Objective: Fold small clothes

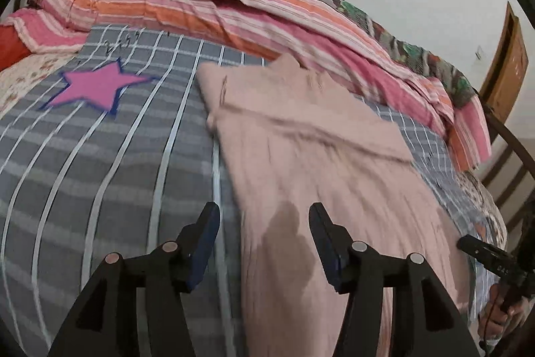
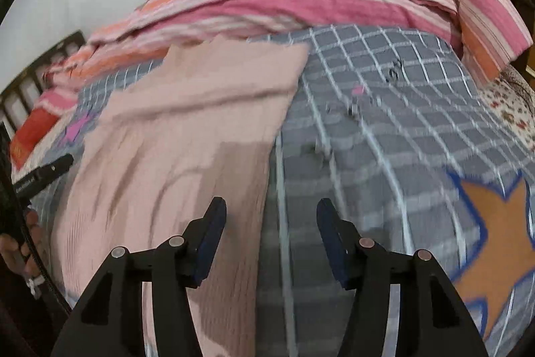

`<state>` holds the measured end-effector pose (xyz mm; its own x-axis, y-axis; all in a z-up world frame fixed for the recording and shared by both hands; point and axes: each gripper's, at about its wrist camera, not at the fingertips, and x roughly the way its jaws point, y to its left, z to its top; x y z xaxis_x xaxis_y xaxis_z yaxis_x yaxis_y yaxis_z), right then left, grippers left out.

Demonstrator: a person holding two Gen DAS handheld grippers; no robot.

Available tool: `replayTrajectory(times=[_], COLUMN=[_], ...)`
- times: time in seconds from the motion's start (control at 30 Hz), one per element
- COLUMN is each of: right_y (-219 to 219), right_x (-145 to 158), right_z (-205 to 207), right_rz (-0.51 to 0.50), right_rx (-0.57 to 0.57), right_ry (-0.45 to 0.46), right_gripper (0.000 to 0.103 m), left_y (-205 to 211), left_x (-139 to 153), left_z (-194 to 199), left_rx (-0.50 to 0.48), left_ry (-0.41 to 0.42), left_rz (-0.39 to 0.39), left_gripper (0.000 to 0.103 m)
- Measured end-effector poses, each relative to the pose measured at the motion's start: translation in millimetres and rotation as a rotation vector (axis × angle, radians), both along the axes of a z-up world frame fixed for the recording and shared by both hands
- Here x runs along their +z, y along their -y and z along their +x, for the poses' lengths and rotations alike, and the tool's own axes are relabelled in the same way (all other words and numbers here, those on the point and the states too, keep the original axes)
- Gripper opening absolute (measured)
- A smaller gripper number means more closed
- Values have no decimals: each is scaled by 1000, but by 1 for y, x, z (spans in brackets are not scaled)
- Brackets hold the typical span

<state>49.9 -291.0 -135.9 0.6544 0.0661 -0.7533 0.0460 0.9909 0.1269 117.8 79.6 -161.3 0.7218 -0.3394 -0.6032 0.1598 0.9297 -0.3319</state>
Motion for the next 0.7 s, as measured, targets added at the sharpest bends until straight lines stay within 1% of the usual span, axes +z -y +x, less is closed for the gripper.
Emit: replayTrajectory(times=[0.07,0.1,0.13,0.2,0.27,0.37,0.43,0.5,0.53,0.6,0.63,0.67,0.7], right_y=[-4,-5,-5,-5,-7,-9,-11,-14,-16,-21,-24,-26,-29], right_x=[-6,-8,-11,-16,-18,-22,-24,-26,-26,-26,-26,-26,-25], right_z=[-17,-25,-33,-43,-54,-59,-60,-59,-59,-56,-54,-52,-50], right_rz=[-2,-1,9,22,30,48,65,68,60,47,43,47,48], right_rx=[-7,-11,-16,-26,-27,-30,-36,-35,-35,-21,-8,6,22], right_ry=[18,22,27,28,48,42,40,34,33,32,31,30,31], right_gripper=[54,51,49,48,45,42,41,41,39,30,20,7,6], left_y=[-4,-6,-6,-7,-5,-8,-9,-7,-4,0,2,2,1], left_x=[-4,-6,-8,-12,-15,-19,-23,-26,-27,-28,-28,-28,-27], left_z=[-20,-29,-37,-54,-70,-83,-84,-82,-80,-77,-76,-75,-74], left_rx=[-8,-11,-17,-26,-47,-66,-61,-55,-53,-46,-43,-45,-45], left_ry=[-11,-24,-34,-45,-51,-63,-81,-94,-97,-97,-92,-88,-88], left_rz=[-15,-20,-19,-5,5,-19,-35,-27,-20,-9,-7,-17,-34], left_gripper=[53,53,53,51,51,51,47,42,41,35,23,8,7])
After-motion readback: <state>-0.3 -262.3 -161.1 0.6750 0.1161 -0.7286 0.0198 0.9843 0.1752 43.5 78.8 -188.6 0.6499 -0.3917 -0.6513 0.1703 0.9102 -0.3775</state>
